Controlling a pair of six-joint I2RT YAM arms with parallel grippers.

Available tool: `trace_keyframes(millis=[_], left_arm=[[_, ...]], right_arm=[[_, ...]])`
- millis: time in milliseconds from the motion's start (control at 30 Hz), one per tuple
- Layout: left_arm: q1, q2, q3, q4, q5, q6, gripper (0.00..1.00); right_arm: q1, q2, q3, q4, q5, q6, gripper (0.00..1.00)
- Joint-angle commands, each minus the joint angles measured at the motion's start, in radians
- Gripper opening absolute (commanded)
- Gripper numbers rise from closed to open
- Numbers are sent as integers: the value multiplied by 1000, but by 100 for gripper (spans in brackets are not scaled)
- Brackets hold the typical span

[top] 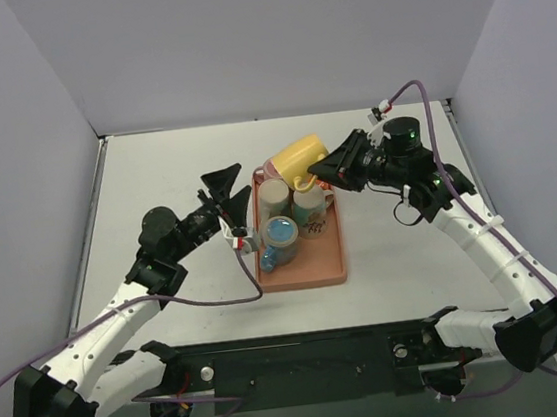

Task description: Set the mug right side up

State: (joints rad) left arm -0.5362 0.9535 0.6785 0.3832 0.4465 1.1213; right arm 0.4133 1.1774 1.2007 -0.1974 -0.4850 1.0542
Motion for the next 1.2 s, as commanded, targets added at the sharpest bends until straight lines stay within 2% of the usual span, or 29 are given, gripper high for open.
trace_keyframes(millis=[0,267,333,367,400,433,533,667,733,767,867,933,1000,1100,1167], left_arm=[[-37,80,81,180,-37,117,68],[-65,122,116,175,-31,83,68],[-71,133,125,172,-37,83,62],[-73,143,134,171,-38,89,56],[-74,146,136,169,-43,90,44],[-74,152,141,163,-46,92,39],[-76,149,136,163,-46,112,0],[-77,114,113,125,-51,92,0],[-76,97,138,37,-89,34,0],[-74,96,171,-54,-135,-19,0],[-68,100,277,-252,-206,-121,0],[-65,93,299,-355,-226,-141,0],[-64,79,288,-337,-229,-150,0],[-73,100,273,-267,-252,-185,0],[-64,149,338,-364,-310,-238,0]], right_arm=[[33,27,106,201,-89,103,0],[104,53,117,236,-96,96,0],[119,63,117,249,-110,99,0],[125,74,123,253,-121,102,0],[134,77,128,256,-127,101,0],[139,85,132,257,-136,99,0],[145,96,138,265,-148,99,0],[133,97,131,225,-124,89,0],[101,87,128,143,-81,52,13],[85,70,123,122,-66,26,24],[59,44,141,38,25,-63,33],[58,50,149,26,46,-86,32],[59,71,139,56,46,-60,25],[58,106,120,96,20,-20,26],[48,108,125,79,34,-31,27]])
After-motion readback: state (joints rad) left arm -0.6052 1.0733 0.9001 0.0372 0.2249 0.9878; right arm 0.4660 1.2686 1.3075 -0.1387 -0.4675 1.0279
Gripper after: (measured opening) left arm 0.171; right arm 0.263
